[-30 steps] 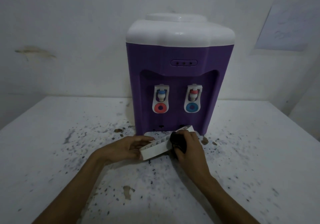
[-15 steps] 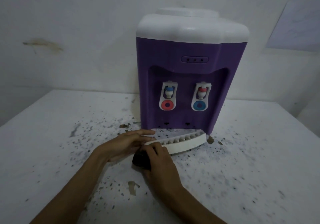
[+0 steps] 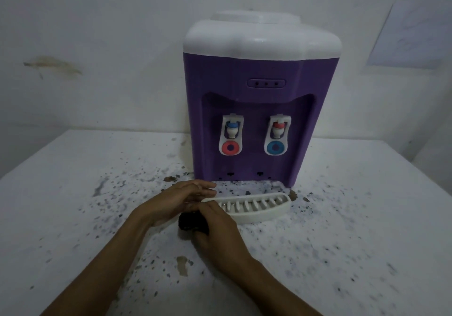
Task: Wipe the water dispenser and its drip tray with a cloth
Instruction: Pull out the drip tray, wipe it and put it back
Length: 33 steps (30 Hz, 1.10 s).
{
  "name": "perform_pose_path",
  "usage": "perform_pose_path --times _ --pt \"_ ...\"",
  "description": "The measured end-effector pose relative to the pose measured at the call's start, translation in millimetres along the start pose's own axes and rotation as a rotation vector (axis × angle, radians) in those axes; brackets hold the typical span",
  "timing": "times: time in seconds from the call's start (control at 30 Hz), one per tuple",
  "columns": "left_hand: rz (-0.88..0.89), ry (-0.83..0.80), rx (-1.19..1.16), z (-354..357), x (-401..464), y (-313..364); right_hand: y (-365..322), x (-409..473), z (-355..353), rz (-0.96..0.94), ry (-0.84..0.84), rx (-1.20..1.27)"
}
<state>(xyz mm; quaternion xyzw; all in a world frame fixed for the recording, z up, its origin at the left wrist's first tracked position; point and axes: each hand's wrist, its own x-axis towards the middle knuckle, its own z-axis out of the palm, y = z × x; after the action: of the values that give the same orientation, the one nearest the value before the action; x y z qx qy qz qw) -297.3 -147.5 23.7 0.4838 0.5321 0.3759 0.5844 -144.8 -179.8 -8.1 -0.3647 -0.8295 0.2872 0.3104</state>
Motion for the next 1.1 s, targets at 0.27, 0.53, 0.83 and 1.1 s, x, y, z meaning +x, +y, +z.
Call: perform_pose_path --times 0.27,0.53,0.83,1.1 --pt "0.126 0.107 0.432 -2.8 -5.0 -8.2 1.4 -11.8 -63.6 0.164 0.03 0.343" --pt "0.229 0.114 0.838 2.0 -3.0 -20.3 46.2 -18.1 -129.3 0.373 0.224 0.366" --pt "0.313 0.119 0.806 -1.5 -2.7 -25.3 67.3 -18.2 -158.3 0.376 0.343 0.07" --pt "0.359 0.095 0.68 -5.1 -3.5 -24.4 73.6 -23.7 -152.5 0.412 0.295 0.0"
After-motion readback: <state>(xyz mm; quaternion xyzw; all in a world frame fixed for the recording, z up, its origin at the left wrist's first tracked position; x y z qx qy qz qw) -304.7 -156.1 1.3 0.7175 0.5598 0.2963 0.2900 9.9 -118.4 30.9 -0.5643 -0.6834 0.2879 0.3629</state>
